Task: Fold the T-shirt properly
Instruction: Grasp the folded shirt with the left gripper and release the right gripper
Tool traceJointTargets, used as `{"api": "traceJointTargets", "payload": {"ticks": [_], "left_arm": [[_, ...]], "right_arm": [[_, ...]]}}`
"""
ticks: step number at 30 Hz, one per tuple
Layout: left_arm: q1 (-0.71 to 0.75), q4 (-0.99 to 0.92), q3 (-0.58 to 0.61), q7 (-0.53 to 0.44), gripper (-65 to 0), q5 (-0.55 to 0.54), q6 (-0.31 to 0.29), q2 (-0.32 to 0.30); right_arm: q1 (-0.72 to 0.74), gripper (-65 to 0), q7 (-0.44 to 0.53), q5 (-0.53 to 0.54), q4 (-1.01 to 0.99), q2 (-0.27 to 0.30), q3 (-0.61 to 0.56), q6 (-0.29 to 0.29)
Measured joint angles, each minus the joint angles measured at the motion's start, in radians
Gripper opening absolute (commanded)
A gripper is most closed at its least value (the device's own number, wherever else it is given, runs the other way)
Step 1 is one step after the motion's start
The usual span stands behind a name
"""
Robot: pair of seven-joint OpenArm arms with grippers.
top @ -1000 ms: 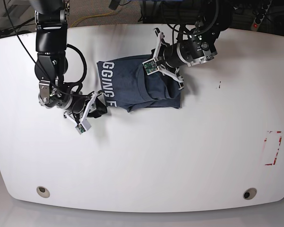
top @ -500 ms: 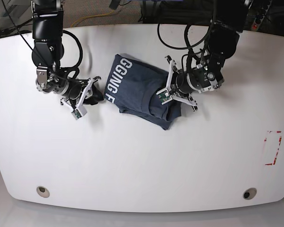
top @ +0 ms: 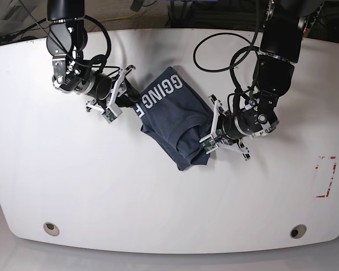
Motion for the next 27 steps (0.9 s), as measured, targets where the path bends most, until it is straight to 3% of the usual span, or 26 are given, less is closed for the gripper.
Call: {"api": "traceJointTargets", "payload": {"ticks": [6, 11, 16, 25, 27], "left_arm": [[0.005, 0.138, 0.007, -0.004, -62.6, -0.019, -0.003, -0.018], [0.028, 0.199, -0.047, 0.109, -62.6, -0.006, -0.003, -0.029], [0.087, 0.230, -0.142, 0.124, -62.6, -0.004, -0.002, 0.027], [0.195, 0.258, -0.229, 0.131, -62.5, -0.001, -0.001, 0.084], [0.204, 0.266, -0.223, 0.130, -61.0, -0.004, -0.002, 0.087]], "right_arm": [[0.007, -50.4, -0.039, -0.008, 0.019, -0.020, -0.027, 0.005], [0.057, -50.4, -0.032, 0.000, 0.046, 0.020, -0.012, 0.005], [0.121, -50.4, -0.029, -0.007, -0.004, 0.037, 0.014, -0.021], [0.150, -50.6, -0.027, -0.012, -0.108, 0.028, -0.153, -0.035], [0.132, -50.6, -0.029, -0.011, -0.103, -0.002, -0.185, -0.035]]}}
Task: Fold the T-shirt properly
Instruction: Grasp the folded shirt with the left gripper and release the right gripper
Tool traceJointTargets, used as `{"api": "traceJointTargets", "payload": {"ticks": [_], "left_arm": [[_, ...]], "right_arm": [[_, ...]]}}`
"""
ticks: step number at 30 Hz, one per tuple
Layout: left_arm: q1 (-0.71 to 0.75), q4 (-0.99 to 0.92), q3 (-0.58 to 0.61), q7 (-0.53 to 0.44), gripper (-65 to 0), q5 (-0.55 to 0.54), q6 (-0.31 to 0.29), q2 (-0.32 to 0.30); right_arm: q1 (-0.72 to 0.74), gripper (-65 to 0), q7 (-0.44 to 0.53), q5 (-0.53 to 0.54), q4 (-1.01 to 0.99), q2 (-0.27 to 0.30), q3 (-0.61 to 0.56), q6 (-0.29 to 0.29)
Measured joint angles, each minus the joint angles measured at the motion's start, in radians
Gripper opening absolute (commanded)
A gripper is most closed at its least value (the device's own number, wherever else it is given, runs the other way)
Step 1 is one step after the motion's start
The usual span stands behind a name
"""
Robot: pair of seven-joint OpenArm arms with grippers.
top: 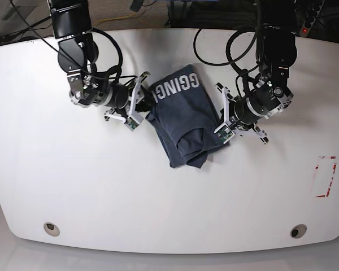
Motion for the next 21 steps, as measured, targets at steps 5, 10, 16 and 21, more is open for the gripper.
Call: {"api": "traceJointTargets", "payload": {"ticks": [5, 10, 16, 21], "left_arm": [[-0.001, 0.002, -0.012, 0.001, -37.9, 0.012, 0.003, 0.036], [0.000, 0.002, -0.006, -0.003, -27.1, 0.000, 0.016, 0.066], [-0.001, 0.002, 0.000, 0.001, -26.5, 0.008, 0.151, 0.083], [-0.005, -0.018, 0.017, -0.016, -18.1, -0.011, 0.166, 0.116]], "right_arm": [[-0.032, -50.6, -0.004, 0.000, 0.025, -0.087, -0.070, 0.000], [-0.032, -50.6, -0.004, 0.002, 0.028, -0.149, -0.140, 0.001], [-0.030, -50.6, -0.002, 0.004, 0.067, -0.144, -0.130, 0.000], [-0.031, -50.6, -0.006, 0.005, 0.082, -0.100, -0.013, -0.004]]}}
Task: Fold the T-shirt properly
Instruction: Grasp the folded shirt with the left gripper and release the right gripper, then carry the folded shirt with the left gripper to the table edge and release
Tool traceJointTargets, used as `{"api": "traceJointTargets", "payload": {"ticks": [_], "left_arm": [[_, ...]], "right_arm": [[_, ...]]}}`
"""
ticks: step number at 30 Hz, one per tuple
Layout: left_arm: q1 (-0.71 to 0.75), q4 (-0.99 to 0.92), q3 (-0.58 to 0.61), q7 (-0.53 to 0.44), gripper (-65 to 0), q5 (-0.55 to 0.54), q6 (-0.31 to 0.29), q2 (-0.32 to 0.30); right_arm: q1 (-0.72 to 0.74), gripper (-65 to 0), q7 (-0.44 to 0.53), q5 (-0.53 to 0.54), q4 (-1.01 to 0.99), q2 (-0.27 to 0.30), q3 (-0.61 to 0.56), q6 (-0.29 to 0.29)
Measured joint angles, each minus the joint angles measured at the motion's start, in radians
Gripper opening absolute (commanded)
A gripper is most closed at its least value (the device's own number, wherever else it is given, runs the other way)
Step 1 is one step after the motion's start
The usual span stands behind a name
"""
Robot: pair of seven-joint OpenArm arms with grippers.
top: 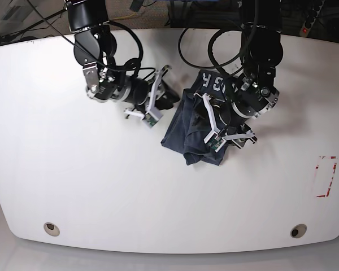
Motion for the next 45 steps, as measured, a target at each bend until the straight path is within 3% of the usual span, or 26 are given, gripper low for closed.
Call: {"api": "traceJointTargets", "payload": {"ticks": [6, 14, 19, 22, 32, 35, 39, 43, 45], "left_arm": [[0.009, -0.153, 0.019, -0.114, -16.5, 0.020, 0.015, -0.016], [-0.010, -0.441, -0.015, -0.397, -16.5, -0.049, 0.002, -0.045], [-0.042, -0.507, -0.101, -0.434, -16.5, -0.069, 0.021, -0.073], [-0.045, -0.516, -0.156, -0.434, -16.5, -0.075, 0.021, -0.131], [-0.012, -0.539, -0.322, -0.388, -16.5, -0.041, 0.043, -0.410], [0.000, -0.586, -0.365, -0.394, -16.5, -0.042, -0.033, -0.498], [0.005, -0.689, -0.415, -0.459, -16.5, -0.013, -0.092, -0.610], [0.011, -0.745, -0.494, -0.451, -16.5, 0.016, -0.153, -0.679], [0.019, -0.721, -0.519, -0.441, -16.5, 0.018, -0.156, -0.687]], "right_arm": [[-0.003, -50.6, 0.001, 0.005, 0.000, 0.028, 0.092, 0.004], [-0.005, -50.6, 0.000, 0.004, 0.001, 0.051, 0.164, 0.005], [-0.012, -50.6, 0.001, 0.009, 0.002, 0.042, 0.188, 0.017], [-0.018, -50.6, -0.001, -0.006, 0.012, 0.048, 0.208, 0.015], [-0.016, -50.6, 0.000, -0.005, 0.066, 0.089, 0.208, 0.007], [-0.017, -50.6, -0.003, -0.005, 0.088, 0.090, 0.206, 0.008], [-0.027, -50.6, 0.005, 0.006, 0.122, 0.112, 0.199, 0.008], [-0.042, -50.6, -0.008, -0.002, 0.129, 0.120, 0.204, 0.008], [-0.042, -50.6, -0.006, -0.001, 0.129, 0.118, 0.203, 0.008]]}}
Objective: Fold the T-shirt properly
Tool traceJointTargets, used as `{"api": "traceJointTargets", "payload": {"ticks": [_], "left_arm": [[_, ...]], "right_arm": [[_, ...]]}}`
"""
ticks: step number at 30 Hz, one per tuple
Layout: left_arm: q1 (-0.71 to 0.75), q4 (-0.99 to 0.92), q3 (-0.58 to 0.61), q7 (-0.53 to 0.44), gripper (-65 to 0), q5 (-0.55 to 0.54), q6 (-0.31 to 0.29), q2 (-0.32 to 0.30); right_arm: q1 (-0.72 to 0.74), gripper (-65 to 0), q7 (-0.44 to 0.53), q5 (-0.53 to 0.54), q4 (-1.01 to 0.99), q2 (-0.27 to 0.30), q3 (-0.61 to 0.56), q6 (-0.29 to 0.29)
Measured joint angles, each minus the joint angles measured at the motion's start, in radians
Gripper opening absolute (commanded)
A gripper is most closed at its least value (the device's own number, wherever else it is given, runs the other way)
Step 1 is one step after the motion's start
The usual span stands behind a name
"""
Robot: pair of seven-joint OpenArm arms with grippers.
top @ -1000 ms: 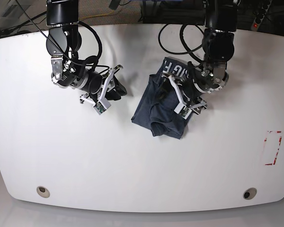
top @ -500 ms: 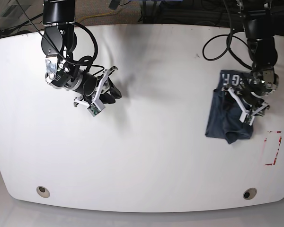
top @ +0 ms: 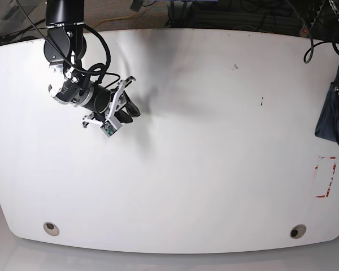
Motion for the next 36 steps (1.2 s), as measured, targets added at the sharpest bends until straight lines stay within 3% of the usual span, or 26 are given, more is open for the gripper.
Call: {"api": "traceJointTargets", "payload": {"ticks": [6, 9, 11, 16, 17, 19, 22, 26, 31, 36], "left_arm": [[-0.006, 0.227, -0.008, 0.047, -16.5, -0.021, -0.013, 0.018], [-0.018, 0.354, -0.013, 0.137, -16.7, -0.006, -0.010, 0.052], [-0.015, 0.420, -0.015, 0.129, -16.7, -0.002, -0.003, 0.100], [-0.016, 0.459, 0.071, 0.010, -19.9, 0.001, -0.003, 0.240], [-0.014, 0.459, 0.104, -0.024, -20.3, 0.000, 0.021, 0.263], [0.000, 0.458, 0.180, -0.116, -20.3, 0.001, 0.139, 0.294], [0.022, 0.454, 0.283, -0.216, -20.1, 0.000, 0.262, 0.328], [0.071, 0.455, 0.352, -0.267, -20.0, -0.006, 0.368, 0.403], [0.158, 0.505, 0.349, -0.266, -20.3, 0.002, 0.407, 0.510], [0.309, 0.636, 0.352, -0.283, -20.3, -0.002, 0.393, 0.580]], "right_arm": [[0.006, -50.6, 0.015, -0.025, 0.000, -0.001, 0.001, 0.000], [0.005, -50.6, 0.025, -0.144, 0.002, -0.002, 0.000, 0.000], [0.004, -50.6, 0.060, -0.235, 0.001, -0.007, 0.001, 0.000], [-0.006, -50.1, 0.287, -0.436, -0.019, -0.084, 0.063, 0.007], [-0.011, -49.9, 0.337, -0.483, -0.032, -0.102, 0.088, 0.007], [-0.023, -49.9, 0.435, -0.554, -0.064, -0.151, 0.147, 0.007], [-0.032, -50.1, 0.575, -0.624, -0.114, -0.191, 0.227, 0.013], [-0.049, -50.4, 0.695, -0.678, -0.144, -0.243, 0.321, -0.006], [-0.122, -50.4, 0.769, -0.682, -0.150, -0.254, 0.402, 0.006], [-0.223, -49.9, 0.777, -0.615, -0.126, -0.243, 0.432, -0.008]]}}
